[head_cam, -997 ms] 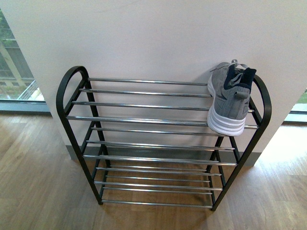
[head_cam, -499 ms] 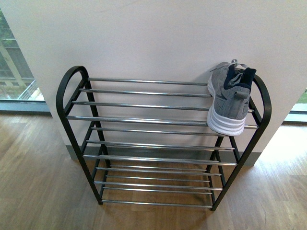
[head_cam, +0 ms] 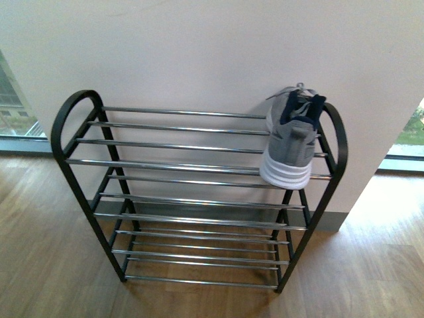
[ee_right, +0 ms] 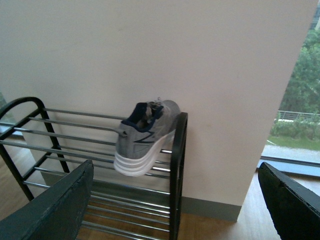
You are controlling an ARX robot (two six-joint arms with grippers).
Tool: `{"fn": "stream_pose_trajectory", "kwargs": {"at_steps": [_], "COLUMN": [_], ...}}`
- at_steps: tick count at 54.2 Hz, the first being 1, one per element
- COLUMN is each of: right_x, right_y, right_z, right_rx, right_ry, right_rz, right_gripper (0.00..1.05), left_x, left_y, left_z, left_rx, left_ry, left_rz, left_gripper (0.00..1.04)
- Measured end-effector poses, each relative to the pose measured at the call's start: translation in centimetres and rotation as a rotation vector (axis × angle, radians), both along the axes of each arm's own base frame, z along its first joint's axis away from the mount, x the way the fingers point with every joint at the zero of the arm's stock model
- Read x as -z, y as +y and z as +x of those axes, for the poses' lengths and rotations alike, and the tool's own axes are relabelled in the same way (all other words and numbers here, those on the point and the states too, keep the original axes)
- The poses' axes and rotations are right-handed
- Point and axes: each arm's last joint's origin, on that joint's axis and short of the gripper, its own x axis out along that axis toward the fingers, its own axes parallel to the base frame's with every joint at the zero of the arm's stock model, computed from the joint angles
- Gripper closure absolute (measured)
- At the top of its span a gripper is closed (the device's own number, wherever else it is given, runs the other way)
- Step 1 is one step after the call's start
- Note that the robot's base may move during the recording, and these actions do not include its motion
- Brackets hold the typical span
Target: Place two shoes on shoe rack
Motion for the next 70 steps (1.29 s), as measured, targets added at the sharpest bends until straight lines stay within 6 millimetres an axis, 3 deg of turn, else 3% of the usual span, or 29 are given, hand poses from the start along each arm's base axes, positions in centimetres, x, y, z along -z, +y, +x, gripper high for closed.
{"fn": "stream_pose_trajectory", "kwargs": {"at_steps": [16,21,28,37,56,70], "right_x": [0.0,0.0,0.0,0.0,0.0,0.0], "right_y": [0.0,0.0,0.0,0.0,0.0,0.0], "right_z": [0.0,0.0,0.0,0.0,0.0,0.0], "right_rx": [0.008,0.007,0.004,0.004,0.004,0.004], "right_ry": [0.002,0.001,0.001,0.001,0.001,0.001], "right_rz": [0.001,0.001,0.000,0.000,0.000,0.000], "right_gripper": [0.09,0.09,0.09,0.09,0.09,0.09], "left_x": [-0.4,-1.1,-3.0,-4.6,-1.8,1.5], "left_y": [-0.3,-0.6,-1.1,-3.0,-7.9,-10.5], "left_z": [0.2,1.1,4.5,10.9,22.4,28.6], "left_rx": [-0.040,-0.032,0.014,0.021,0.023,0.015], "left_ry": [-0.051,-0.048,-0.020,0.035,0.220,0.314], "left_rz": [0.056,-0.008,-0.181,-0.302,-0.411,-0.493], "left_gripper": [1.03,1.03,1.03,1.03,1.03,1.03]}}
